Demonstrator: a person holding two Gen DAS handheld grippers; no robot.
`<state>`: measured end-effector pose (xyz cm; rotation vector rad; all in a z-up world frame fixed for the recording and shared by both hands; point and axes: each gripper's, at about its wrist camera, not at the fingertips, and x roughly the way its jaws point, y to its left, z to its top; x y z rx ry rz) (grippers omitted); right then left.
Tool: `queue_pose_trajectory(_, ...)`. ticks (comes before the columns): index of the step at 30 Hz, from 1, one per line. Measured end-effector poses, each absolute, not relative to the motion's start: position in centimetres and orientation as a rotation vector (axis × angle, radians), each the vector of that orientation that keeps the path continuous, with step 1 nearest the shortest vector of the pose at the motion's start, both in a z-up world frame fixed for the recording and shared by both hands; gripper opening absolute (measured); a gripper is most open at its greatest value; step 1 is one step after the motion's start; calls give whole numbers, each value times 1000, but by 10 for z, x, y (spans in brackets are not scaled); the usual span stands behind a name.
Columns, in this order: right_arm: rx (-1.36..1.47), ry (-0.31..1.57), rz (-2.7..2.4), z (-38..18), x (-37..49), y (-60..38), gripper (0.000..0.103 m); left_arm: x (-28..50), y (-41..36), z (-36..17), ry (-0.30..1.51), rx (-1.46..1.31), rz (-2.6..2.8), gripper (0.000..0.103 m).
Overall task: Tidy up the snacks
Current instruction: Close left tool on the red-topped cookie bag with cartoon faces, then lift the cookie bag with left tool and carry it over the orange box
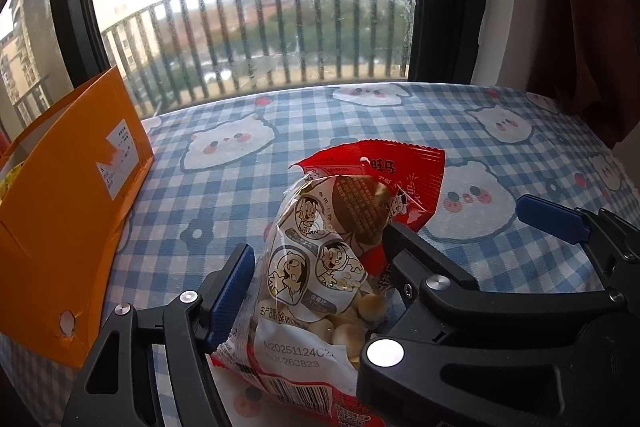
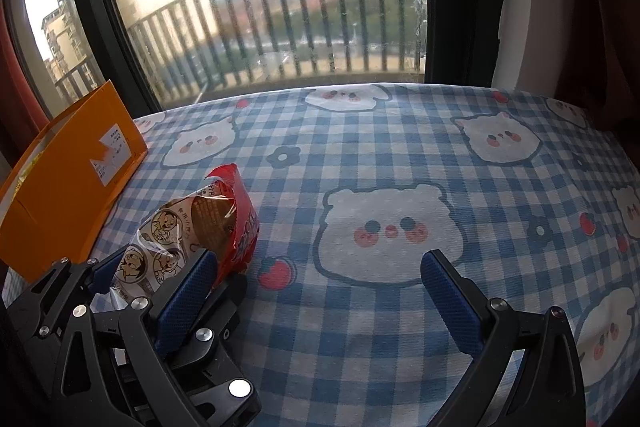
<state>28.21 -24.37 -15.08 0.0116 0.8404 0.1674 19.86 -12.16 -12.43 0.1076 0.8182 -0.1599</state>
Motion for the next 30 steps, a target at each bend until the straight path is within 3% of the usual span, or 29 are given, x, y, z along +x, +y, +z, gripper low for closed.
queue_pose_trajectory(7,2,860,158,-156,284,-242,103,200,-122,-130,828,116,-177,72)
queue_pose_trajectory(12,5,863,160,-157,283,-242,103,198,-120,-130,830,111,-182,58)
queue_pose_trajectory(18,5,860,174,-155,279,-239,103,194,-118,-126,847,79,-194,49)
queue_pose_trajectory(30,-9,841,185,-140,266,-235,103,180,-115,-112,863,25,-194,47)
